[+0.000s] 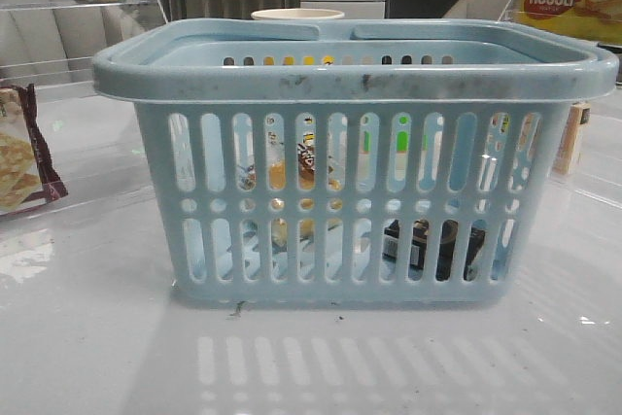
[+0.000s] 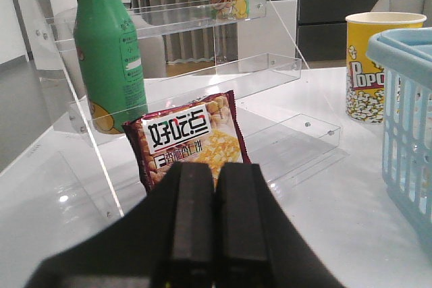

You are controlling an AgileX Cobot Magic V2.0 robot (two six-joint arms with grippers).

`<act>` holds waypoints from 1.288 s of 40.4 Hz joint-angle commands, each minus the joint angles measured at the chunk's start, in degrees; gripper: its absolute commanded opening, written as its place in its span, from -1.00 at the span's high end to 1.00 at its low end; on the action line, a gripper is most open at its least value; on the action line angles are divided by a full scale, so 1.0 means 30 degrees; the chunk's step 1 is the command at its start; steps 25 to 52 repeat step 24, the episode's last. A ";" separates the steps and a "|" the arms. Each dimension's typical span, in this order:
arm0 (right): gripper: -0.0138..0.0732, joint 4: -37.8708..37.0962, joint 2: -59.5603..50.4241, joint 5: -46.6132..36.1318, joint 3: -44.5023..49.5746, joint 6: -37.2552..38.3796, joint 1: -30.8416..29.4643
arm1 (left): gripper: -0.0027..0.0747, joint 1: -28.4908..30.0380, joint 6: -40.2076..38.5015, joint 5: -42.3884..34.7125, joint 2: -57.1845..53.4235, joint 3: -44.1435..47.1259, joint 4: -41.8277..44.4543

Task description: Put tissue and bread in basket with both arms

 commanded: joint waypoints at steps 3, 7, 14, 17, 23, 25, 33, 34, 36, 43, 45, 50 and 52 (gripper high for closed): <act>0.56 -0.0123 -0.0372 -0.1977 0.0024 -0.0044 -0.0176 | 0.70 0.0048 -0.0208 -0.1669 -0.0316 0.0024 -0.0157; 0.56 -0.0123 -0.0372 -0.1977 0.0024 -0.0044 -0.0703 | 0.70 0.0048 -0.0208 -0.1669 -0.0316 0.0024 -0.0157; 0.56 -0.0123 -0.0372 -0.1977 0.0024 -0.0044 -0.0763 | 0.70 0.0048 -0.0208 -0.1669 -0.0316 0.0024 -0.0157; 0.56 -0.0123 -0.0372 -0.1977 0.0024 -0.0044 -0.0763 | 0.70 0.0048 -0.0208 -0.1669 -0.0316 0.0024 -0.0157; 0.56 -0.0123 -0.0372 -0.1977 0.0024 -0.0044 -0.0763 | 0.70 0.0048 -0.0208 -0.1669 -0.0316 0.0024 -0.0157; 0.56 -0.0123 -0.0372 -0.1977 0.0024 -0.0044 -0.0763 | 0.70 0.0048 -0.0208 -0.1669 -0.0316 0.0024 -0.0157; 0.56 -0.0123 -0.0372 -0.1977 0.0024 -0.0044 -0.0763 | 0.70 0.0048 -0.0208 -0.1669 -0.0316 0.0024 -0.0157; 0.56 -0.0123 -0.0372 -0.1977 0.0024 -0.0044 -0.0763 | 0.70 0.0048 -0.0208 -0.1669 -0.0316 0.0024 -0.0157; 0.56 -0.0123 -0.0372 -0.1977 0.0024 -0.0044 -0.0763 | 0.70 0.0048 -0.0208 -0.1669 -0.0316 0.0024 -0.0157; 0.56 -0.0123 -0.0372 -0.1977 0.0024 -0.0044 -0.0763 | 0.70 0.0048 -0.0208 -0.1669 -0.0316 0.0024 -0.0157; 0.56 -0.0123 -0.0372 -0.1977 0.0024 -0.0044 -0.0763 | 0.70 0.0048 -0.0208 -0.1669 -0.0316 0.0024 -0.0157; 0.56 -0.0123 -0.0372 -0.1977 0.0024 -0.0044 -0.0763 | 0.70 0.0048 -0.0208 -0.1669 -0.0316 0.0024 -0.0157; 0.56 -0.0123 -0.0372 -0.1977 0.0024 -0.0044 -0.0763 | 0.70 0.0048 -0.0208 -0.1669 -0.0316 0.0024 -0.0157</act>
